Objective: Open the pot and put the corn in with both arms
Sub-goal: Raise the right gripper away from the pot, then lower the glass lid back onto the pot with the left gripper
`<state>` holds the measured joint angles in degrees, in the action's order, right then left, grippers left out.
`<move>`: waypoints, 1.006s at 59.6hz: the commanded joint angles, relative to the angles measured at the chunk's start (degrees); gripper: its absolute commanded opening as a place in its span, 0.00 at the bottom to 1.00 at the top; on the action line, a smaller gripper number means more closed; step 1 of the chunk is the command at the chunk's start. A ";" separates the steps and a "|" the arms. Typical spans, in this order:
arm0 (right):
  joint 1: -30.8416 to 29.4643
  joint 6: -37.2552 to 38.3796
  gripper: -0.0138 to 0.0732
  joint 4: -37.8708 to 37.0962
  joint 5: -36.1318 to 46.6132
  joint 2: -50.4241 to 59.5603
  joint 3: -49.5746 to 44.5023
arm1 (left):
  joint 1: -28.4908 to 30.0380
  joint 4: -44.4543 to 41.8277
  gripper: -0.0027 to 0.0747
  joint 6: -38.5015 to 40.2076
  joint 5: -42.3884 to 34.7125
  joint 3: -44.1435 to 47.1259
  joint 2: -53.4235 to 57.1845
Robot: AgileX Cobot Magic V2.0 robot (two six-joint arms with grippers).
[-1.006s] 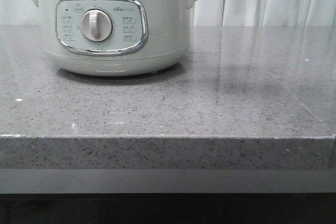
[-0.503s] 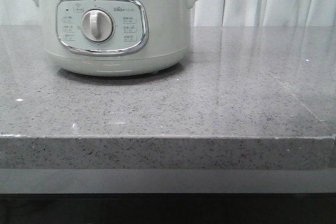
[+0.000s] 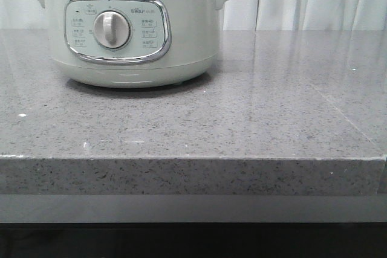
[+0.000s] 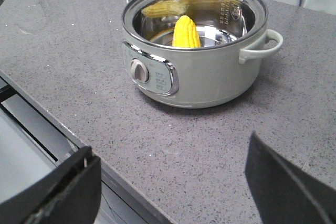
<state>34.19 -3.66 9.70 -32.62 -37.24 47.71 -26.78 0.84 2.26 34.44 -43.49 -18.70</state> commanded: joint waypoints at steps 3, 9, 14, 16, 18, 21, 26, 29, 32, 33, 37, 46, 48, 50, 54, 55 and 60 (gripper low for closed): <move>-0.14 -0.27 0.83 0.04 4.72 0.10 1.38 | -0.09 0.48 0.28 0.21 -8.50 -1.97 -0.64; -0.14 -0.27 0.83 0.04 4.72 0.06 1.38 | -0.09 0.48 0.28 0.21 -8.50 -1.97 -0.64; -0.14 -0.27 0.83 0.04 4.72 0.04 1.38 | -0.09 0.48 0.28 0.21 -8.50 -1.97 -0.64; -0.14 -0.27 0.83 0.04 4.72 0.04 1.38 | -0.09 0.48 0.28 0.21 -8.50 -1.97 -0.64; -0.14 -0.27 0.83 0.04 4.72 0.04 1.38 | -0.09 0.48 0.28 0.21 -8.50 -1.97 -0.64; -0.14 -0.27 0.83 0.04 4.72 0.04 1.38 | -0.09 0.48 0.28 0.21 -8.50 -1.97 -0.64; -0.14 -0.27 0.83 0.09 4.72 0.05 1.38 | -0.09 0.48 0.28 0.21 -8.50 -1.97 -0.64; -0.14 -0.27 0.83 0.09 4.72 0.05 1.38 | -0.09 0.48 0.28 0.21 -8.50 -1.97 -0.64; -0.14 -0.27 0.83 0.09 4.72 0.05 1.38 | -0.09 0.48 0.28 0.21 -8.50 -1.97 -0.64; -0.14 -0.27 0.83 0.09 4.72 0.05 1.38 | -0.09 0.48 0.28 0.21 -8.50 -1.97 -0.64; -0.14 -0.27 0.83 0.09 4.72 0.05 1.38 | -0.09 0.48 0.28 0.21 -8.50 -1.97 -0.64; -0.14 -0.27 0.83 0.09 4.72 0.05 1.38 | -0.09 0.48 0.28 0.21 -10.49 -1.97 -0.64; -0.14 -0.27 0.83 0.09 4.72 0.05 1.38 | -0.09 0.48 0.28 0.21 -11.28 -1.97 -0.64; -0.14 -0.27 0.83 0.09 4.72 0.05 1.38 | -0.09 0.48 0.28 0.21 -11.91 -1.97 -0.68; -0.14 -0.27 0.83 0.09 4.72 0.05 1.38 | -0.09 0.48 0.28 0.21 -13.85 -1.97 -1.51; -0.14 -0.27 0.83 0.09 4.72 0.05 1.38 | -0.09 0.48 0.28 0.21 -14.23 -2.07 -1.79; -0.14 -0.27 0.83 0.09 4.72 0.05 1.38 | -0.09 0.48 0.28 0.21 -16.48 -2.44 -4.36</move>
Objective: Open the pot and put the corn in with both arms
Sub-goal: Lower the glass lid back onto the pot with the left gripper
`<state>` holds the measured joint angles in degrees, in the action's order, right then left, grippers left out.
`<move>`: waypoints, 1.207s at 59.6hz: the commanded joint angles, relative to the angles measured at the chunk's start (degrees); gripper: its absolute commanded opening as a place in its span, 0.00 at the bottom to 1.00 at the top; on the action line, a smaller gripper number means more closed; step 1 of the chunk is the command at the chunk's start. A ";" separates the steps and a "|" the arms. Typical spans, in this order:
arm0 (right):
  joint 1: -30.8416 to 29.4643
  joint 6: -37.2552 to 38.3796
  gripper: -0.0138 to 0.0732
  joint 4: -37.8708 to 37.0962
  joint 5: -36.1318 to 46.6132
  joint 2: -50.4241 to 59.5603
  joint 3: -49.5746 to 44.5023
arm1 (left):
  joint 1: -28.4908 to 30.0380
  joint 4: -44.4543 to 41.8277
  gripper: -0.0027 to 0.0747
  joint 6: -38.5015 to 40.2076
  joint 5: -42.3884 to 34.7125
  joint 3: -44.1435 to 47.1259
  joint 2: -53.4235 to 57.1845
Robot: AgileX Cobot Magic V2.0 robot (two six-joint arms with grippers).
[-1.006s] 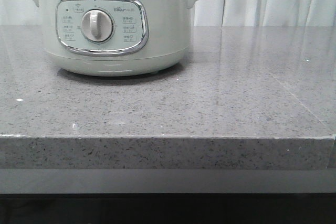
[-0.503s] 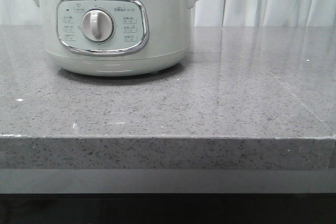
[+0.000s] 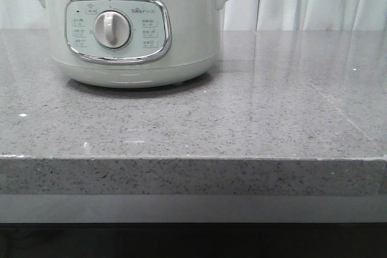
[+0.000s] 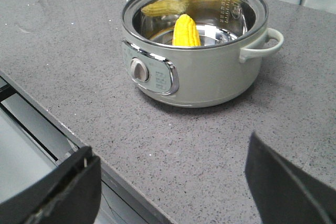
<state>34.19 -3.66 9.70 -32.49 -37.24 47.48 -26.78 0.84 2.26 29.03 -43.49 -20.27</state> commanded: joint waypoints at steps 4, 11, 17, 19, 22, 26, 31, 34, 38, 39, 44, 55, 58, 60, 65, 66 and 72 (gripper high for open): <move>-0.14 -0.27 0.83 0.09 4.60 0.05 1.61 | -0.09 0.48 0.28 0.21 -12.30 -3.18 -5.71; -0.14 -0.27 0.83 0.09 4.60 0.05 1.61 | -0.09 0.48 0.28 0.21 -14.25 -5.49 -11.60; -0.14 -0.27 0.83 0.09 4.60 0.05 1.61 | -0.09 0.48 0.28 0.21 -16.27 -7.82 -17.44; -0.14 -0.27 0.83 0.09 4.60 0.05 1.61 | -0.09 0.48 0.28 0.21 -16.84 -8.82 -19.49; -0.14 -0.27 0.83 0.09 4.60 0.05 1.61 | -0.09 0.48 0.28 0.21 -16.97 -10.72 -22.81; -0.14 -0.27 0.83 0.09 4.60 0.05 1.61 | -0.09 0.48 0.28 0.21 -16.97 -13.32 -26.67; -0.14 -0.27 0.83 0.09 4.60 0.05 1.61 | -0.09 0.36 0.28 0.21 -16.97 -16.61 -31.46; -0.14 -0.27 0.83 0.09 4.60 0.05 1.61 | -0.09 0.36 0.28 0.21 -16.97 -18.57 -34.40; -0.14 -0.27 0.83 0.09 4.60 0.05 1.61 | -0.09 0.09 0.28 0.21 -16.97 -21.41 -38.58; -0.14 -0.27 0.83 0.09 4.60 0.05 1.61 | -0.09 0.09 0.28 0.21 -16.97 -21.95 -39.42; -0.14 -0.27 0.83 0.09 4.60 0.05 1.61 | -0.09 -0.04 0.28 0.21 -16.97 -25.60 -44.56; -0.14 -0.27 0.83 0.09 4.60 0.05 1.61 | -0.09 -0.39 0.28 0.21 -16.97 -33.03 -54.33; -0.14 -0.27 0.83 0.09 4.60 0.05 1.61 | -0.09 -0.39 0.28 0.21 -16.97 -34.99 -56.60; -0.14 -0.27 0.83 0.09 4.60 0.05 1.61 | -0.09 -0.39 0.28 0.21 -16.97 -36.35 -58.18; -0.14 -0.27 0.83 0.09 4.60 0.05 1.61 | -0.09 -0.84 0.28 0.21 -17.08 -39.51 -61.93; -0.14 -0.27 0.83 0.09 4.60 0.05 1.61 | -0.09 -0.84 0.28 0.21 -17.08 -39.96 -62.47; -0.14 -0.27 0.83 0.09 4.60 0.05 1.61 | -0.09 -1.62 0.28 0.21 -17.96 -42.66 -66.01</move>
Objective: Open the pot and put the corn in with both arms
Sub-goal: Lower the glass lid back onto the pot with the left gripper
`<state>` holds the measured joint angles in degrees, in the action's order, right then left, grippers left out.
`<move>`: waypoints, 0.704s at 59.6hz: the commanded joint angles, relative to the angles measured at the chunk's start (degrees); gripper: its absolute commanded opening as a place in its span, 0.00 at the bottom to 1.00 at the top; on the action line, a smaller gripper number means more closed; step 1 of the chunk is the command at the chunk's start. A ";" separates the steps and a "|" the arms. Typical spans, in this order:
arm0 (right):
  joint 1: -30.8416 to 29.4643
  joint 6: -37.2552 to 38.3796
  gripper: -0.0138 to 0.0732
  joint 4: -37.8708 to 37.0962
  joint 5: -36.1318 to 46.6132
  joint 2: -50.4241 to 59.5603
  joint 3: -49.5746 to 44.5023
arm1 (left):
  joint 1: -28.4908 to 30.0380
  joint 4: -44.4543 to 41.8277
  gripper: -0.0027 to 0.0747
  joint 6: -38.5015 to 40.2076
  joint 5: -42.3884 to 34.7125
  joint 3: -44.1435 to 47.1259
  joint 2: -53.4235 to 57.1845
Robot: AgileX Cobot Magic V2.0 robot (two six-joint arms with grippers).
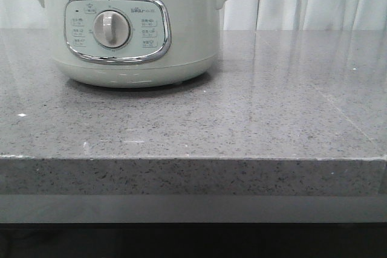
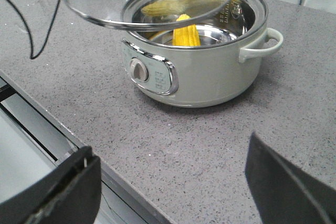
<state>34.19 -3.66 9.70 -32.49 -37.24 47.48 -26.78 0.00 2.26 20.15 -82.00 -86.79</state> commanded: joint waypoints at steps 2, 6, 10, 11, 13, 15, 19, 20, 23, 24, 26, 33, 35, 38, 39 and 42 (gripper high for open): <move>-0.14 -0.27 0.83 0.09 4.60 0.05 1.61 | -0.09 -1.41 0.28 0.21 -9.73 -4.77 -0.49; -0.14 -0.27 0.83 0.09 4.60 0.05 1.61 | -0.09 -2.44 0.28 0.21 -11.71 -5.40 -2.21; -0.14 -0.27 0.83 0.09 4.60 0.05 1.61 | -0.09 -2.44 0.28 0.21 -14.04 -5.82 -3.45; -0.14 -0.27 0.83 0.09 4.60 0.05 1.61 | -0.09 -2.44 0.28 0.21 -14.62 -5.82 -3.61; -0.14 -0.27 0.83 0.09 4.60 0.05 1.61 | -0.09 -2.44 0.28 0.21 -16.03 -5.82 -4.18; -0.14 -0.27 0.83 0.09 4.60 0.05 1.61 | -0.09 -2.44 0.28 0.21 -17.38 -5.82 -4.68; -0.14 -0.27 0.83 0.09 4.60 0.05 1.61 | -0.09 -1.81 0.28 0.21 -18.46 -5.82 -5.35; -0.14 -0.27 0.83 0.09 4.60 0.05 1.61 | -0.09 -1.50 0.28 0.21 -18.76 -5.82 -5.75; -0.14 -0.27 0.83 0.09 4.60 0.05 1.61 | -0.09 -1.42 0.28 0.21 -19.16 -5.82 -6.24; -0.14 -0.27 0.83 0.09 4.60 0.05 1.61 | -0.09 -1.42 0.28 0.21 -19.28 -5.82 -6.39; -0.14 -0.27 0.83 0.09 4.60 0.05 1.61 | -0.09 -1.42 0.28 0.21 -19.56 -5.82 -6.67; -0.14 -0.27 0.83 0.09 4.60 0.05 1.61 | -0.09 -1.28 0.28 0.21 -19.57 -5.82 -7.38; -0.14 -0.27 0.83 0.09 4.60 0.05 1.61 | -0.09 -1.24 0.28 0.21 -19.57 -5.82 -7.51; -0.14 -0.27 0.83 0.09 4.60 0.05 1.61 | -0.09 -1.14 0.28 0.21 -19.46 -5.82 -7.61; -0.14 -0.27 0.83 0.09 4.60 0.05 1.61 | -0.09 -1.02 0.28 0.21 -19.30 -5.82 -7.65; -0.14 -0.27 0.83 0.09 4.60 0.05 1.61 | -0.09 -0.91 0.28 0.21 -19.20 -5.82 -7.75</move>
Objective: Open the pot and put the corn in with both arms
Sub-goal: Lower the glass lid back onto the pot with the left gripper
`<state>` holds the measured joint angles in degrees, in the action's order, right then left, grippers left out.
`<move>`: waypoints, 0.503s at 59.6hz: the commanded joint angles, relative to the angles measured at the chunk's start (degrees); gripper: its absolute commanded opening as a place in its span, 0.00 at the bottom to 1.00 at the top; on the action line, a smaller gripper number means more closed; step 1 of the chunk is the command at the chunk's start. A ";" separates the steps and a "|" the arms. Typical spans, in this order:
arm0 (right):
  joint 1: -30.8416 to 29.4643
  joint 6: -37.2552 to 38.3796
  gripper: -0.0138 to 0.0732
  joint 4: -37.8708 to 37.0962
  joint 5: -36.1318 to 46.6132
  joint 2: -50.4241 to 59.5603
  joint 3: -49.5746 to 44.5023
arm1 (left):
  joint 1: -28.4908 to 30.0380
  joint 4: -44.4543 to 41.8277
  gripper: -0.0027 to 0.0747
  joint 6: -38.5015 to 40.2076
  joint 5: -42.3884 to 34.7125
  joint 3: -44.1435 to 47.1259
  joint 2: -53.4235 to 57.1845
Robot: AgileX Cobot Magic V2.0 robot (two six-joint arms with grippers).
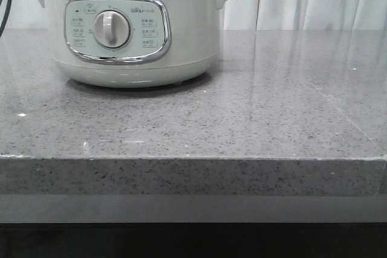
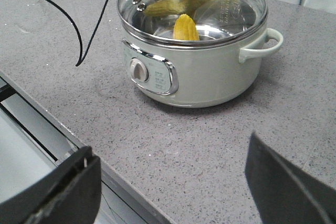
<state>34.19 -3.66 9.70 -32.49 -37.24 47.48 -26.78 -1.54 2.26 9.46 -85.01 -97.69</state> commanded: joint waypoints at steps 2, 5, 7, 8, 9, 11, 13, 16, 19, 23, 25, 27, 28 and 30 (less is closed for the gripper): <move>-0.14 -0.27 0.83 0.09 4.60 0.05 1.61 | -0.09 0.63 0.28 0.21 -8.50 -2.81 3.02; -0.14 -0.27 0.83 0.09 4.60 0.05 1.61 | -0.09 0.93 0.28 0.21 -8.32 -2.81 2.65; -0.14 -0.27 0.83 0.09 4.60 0.05 1.61 | -0.09 1.54 0.28 0.21 -7.83 -2.81 2.54; -0.14 -0.27 0.83 0.09 4.60 0.05 1.61 | -0.09 2.32 0.28 0.21 -7.46 -2.81 2.40; -0.14 -0.27 0.83 0.09 4.60 0.05 1.61 | -0.09 2.60 0.28 0.21 -7.27 -2.81 2.29; -0.14 -0.27 0.83 0.09 4.60 0.05 1.61 | -0.09 2.73 0.28 0.21 -7.26 -2.81 2.14; -0.14 -0.27 0.83 0.09 4.60 0.05 1.61 | -0.09 2.73 0.28 0.21 -7.14 -2.81 1.90; -0.14 -0.27 0.83 0.09 4.60 0.05 1.61 | -0.09 2.73 0.28 0.21 -7.14 -2.81 1.78; -0.14 -0.27 0.83 0.09 4.60 0.05 1.61 | -0.09 2.73 0.28 0.21 -7.14 -2.81 1.78; -0.14 -0.27 0.83 0.09 4.60 0.05 1.61 | -0.09 2.73 0.28 0.21 -7.07 -2.81 1.69; -0.14 -0.27 0.83 0.09 4.60 0.05 1.61 | -0.09 2.73 0.28 0.21 -7.07 -2.81 1.69; -0.14 -0.27 0.83 0.09 4.60 0.05 1.61 | -0.09 2.73 0.28 0.21 -6.96 -2.81 1.69; -0.14 -0.27 0.83 0.09 4.60 0.05 1.61 | -0.09 2.73 0.28 0.21 -6.89 -2.81 1.69; -0.14 -0.27 0.83 0.09 4.60 0.05 1.61 | -0.09 2.73 0.28 0.21 -6.76 -2.81 1.69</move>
<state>34.19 -3.66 9.70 -32.49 -37.24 47.48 -26.78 0.94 2.36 9.02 -85.25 -98.68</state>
